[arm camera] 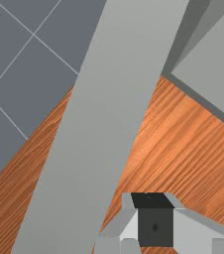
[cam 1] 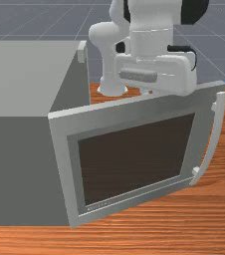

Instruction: Open the microwave

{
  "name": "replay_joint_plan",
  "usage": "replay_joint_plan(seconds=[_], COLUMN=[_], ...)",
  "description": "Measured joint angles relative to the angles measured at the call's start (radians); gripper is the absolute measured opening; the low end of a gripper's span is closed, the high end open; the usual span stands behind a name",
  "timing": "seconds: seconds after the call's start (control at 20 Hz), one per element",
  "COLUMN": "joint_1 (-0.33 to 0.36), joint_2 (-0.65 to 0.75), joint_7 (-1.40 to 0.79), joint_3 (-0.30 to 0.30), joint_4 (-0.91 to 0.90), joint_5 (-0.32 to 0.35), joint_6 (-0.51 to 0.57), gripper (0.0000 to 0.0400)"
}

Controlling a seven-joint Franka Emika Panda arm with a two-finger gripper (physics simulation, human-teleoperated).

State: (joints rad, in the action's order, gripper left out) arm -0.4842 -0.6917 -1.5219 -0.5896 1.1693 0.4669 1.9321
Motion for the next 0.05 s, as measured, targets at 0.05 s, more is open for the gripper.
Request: replay_joint_plan(seconds=[0.05], joint_1=[0.016], joint_2=[-0.022], joint_7=[-0.009], joint_3=[0.004], joint_4=[-0.051], joint_5=[-0.005], joint_6=[-0.058], gripper=[0.0000])
